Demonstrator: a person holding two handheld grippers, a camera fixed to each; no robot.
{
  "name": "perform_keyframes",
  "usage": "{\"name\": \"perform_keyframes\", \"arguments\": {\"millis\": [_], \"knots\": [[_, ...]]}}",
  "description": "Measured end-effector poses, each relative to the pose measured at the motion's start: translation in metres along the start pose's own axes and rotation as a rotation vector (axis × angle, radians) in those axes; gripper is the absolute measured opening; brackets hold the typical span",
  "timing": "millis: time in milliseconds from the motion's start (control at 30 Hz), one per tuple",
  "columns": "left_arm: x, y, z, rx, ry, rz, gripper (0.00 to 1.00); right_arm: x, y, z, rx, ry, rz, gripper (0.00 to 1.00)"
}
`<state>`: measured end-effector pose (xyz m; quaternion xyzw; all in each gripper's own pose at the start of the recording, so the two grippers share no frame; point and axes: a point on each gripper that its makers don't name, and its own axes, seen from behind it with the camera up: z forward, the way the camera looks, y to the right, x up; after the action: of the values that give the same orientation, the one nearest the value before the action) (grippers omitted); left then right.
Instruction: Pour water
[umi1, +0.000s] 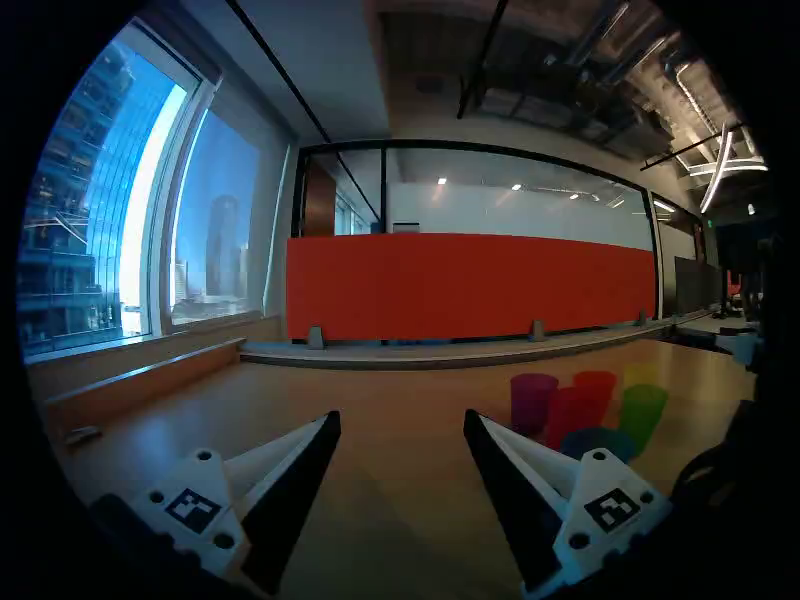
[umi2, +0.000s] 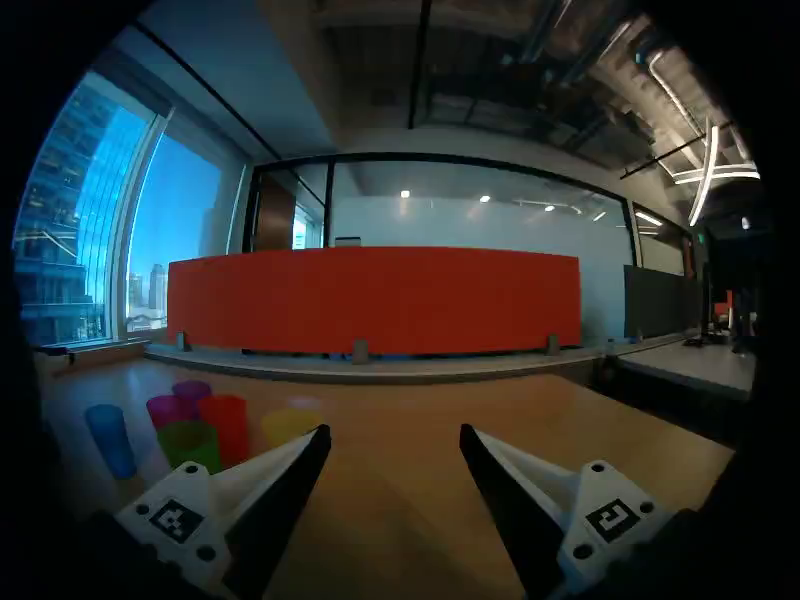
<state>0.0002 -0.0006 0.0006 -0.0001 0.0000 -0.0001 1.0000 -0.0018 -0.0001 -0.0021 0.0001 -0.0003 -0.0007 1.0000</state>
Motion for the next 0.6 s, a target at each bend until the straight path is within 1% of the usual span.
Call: {"name": "perform_keyframes", "arguments": {"millis": [600], "knots": [[-0.0001,0.0004,0.0011,0.0,-0.002,0.001,0.92,0.0008,0.0012,0.0006,-0.001,0.001,-0.007,1.0]]}}
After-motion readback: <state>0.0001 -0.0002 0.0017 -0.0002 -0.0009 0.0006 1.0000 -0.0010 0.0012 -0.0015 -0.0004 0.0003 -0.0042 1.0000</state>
